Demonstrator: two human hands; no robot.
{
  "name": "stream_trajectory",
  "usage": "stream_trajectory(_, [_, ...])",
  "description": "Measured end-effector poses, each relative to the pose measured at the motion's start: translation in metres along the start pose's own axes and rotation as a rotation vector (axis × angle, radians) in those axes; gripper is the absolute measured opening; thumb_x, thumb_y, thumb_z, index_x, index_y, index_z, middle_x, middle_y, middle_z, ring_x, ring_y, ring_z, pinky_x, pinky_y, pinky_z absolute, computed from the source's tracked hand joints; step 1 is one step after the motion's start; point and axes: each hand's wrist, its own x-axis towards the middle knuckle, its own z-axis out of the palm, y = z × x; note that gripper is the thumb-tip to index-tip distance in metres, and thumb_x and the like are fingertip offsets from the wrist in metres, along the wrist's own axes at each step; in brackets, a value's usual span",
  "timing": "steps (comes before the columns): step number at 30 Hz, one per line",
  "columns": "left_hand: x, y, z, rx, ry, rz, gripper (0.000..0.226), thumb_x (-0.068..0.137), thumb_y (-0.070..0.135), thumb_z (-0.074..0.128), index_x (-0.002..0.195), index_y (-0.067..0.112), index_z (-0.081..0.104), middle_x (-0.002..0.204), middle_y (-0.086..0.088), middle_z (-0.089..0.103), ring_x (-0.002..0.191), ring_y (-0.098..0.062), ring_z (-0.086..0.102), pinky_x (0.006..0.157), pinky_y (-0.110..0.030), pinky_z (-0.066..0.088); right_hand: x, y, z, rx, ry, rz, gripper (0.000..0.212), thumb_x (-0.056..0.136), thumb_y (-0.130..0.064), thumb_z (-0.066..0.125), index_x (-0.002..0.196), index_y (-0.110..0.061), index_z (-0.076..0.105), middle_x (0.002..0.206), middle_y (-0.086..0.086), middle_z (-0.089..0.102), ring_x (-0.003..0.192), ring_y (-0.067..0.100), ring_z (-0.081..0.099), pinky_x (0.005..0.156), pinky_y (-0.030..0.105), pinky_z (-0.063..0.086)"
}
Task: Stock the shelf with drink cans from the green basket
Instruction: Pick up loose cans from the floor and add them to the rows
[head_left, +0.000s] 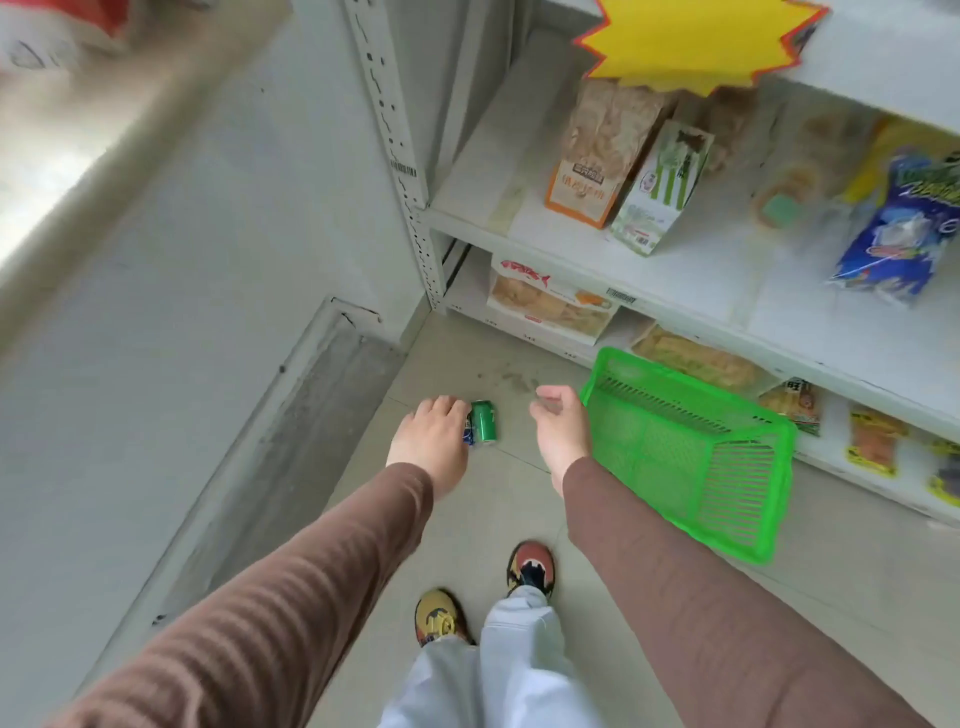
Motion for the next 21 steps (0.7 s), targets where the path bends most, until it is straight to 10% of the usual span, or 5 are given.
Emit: stream_trajectory(21, [0.192, -0.115, 0.359, -0.099, -0.105, -0.137, 0.043, 0.086, 0.026, 0.052, 0.128, 0.018, 0.046, 0.125, -0.001, 0.052, 0.114, -0.023, 0.047, 0.089, -0.036, 0.045, 0.285, 0.313, 0.216, -0.433, -0.255, 0.199, 0.061, 0.086, -0.041, 0.075, 0.127, -0.002, 0.053, 0.126, 0.017, 0.061, 0.115, 0.033, 0.060, 0.099, 0.043, 0.050])
